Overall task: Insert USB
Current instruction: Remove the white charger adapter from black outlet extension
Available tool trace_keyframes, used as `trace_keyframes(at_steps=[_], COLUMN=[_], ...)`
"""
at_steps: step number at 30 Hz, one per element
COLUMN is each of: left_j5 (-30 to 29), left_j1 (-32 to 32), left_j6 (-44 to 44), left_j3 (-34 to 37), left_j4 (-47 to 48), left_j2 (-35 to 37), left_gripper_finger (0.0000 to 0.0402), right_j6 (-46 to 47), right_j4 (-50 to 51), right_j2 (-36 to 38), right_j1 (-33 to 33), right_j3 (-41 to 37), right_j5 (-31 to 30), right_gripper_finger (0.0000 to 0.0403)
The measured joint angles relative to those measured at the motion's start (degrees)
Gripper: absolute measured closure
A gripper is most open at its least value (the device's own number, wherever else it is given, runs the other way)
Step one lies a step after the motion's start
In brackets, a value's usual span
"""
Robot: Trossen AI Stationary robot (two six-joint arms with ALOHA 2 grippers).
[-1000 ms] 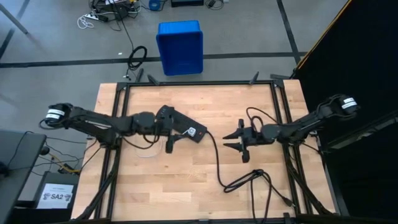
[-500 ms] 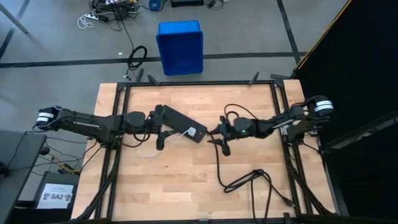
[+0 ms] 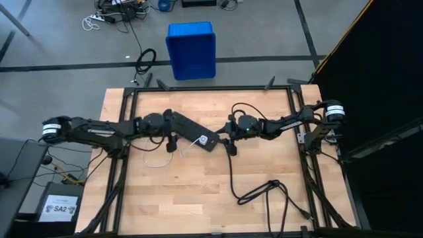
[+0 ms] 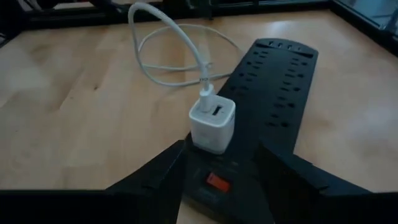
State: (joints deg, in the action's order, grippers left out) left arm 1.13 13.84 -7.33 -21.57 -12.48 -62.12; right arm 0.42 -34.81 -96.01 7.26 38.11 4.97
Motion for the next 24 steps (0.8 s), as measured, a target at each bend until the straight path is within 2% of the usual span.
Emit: trace_keyframes(at_steps=[3, 5, 7, 9, 13, 17, 24], left_j5=[6.72, 13.17, 18.65, 21.54, 25.32, 26.43, 26.42], left_j1=[3.8, 5.75, 6.98, 8.02, 8.78, 8.67, 8.37], left_j6=[-1.41, -2.6, -2.94, -3.02, -4.3, -6.31, -11.4], left_j3=[0.19, 0.49, 0.44, 0.31, -1.14, -2.82, -3.62], left_j4=[-5.01, -8.68, -15.69, -20.61, -24.81, -29.18, -34.46], left_j2=[-5.15, -8.99, -13.01, -16.35, -23.65, -29.94, -32.96], left_gripper_finger=[0.0208, 0.0208, 0.0208, 0.0208, 0.0208, 0.0208, 0.0208], right_j6=[0.88, 0.94, 1.03, 1.58, 2.54, 2.59, 2.59], right_j4=[1.2, 2.1, 4.69, 5.71, 5.32, 4.9, 5.02], right_j2=[0.0, -0.36, -0.44, -0.46, -0.45, -0.44, -0.44], right_j1=[0.61, 0.8, 1.07, 1.15, 1.1, 0.57, 0.29], right_j3=[0.0, 0.02, -0.05, -0.07, -0.07, -0.09, -0.07], right_j5=[0.61, 0.64, 0.61, 0.57, 0.63, 0.7, 0.41], right_gripper_finger=[0.0234, 0.0234, 0.0234, 0.0234, 0.0234, 0.0235, 0.0235])
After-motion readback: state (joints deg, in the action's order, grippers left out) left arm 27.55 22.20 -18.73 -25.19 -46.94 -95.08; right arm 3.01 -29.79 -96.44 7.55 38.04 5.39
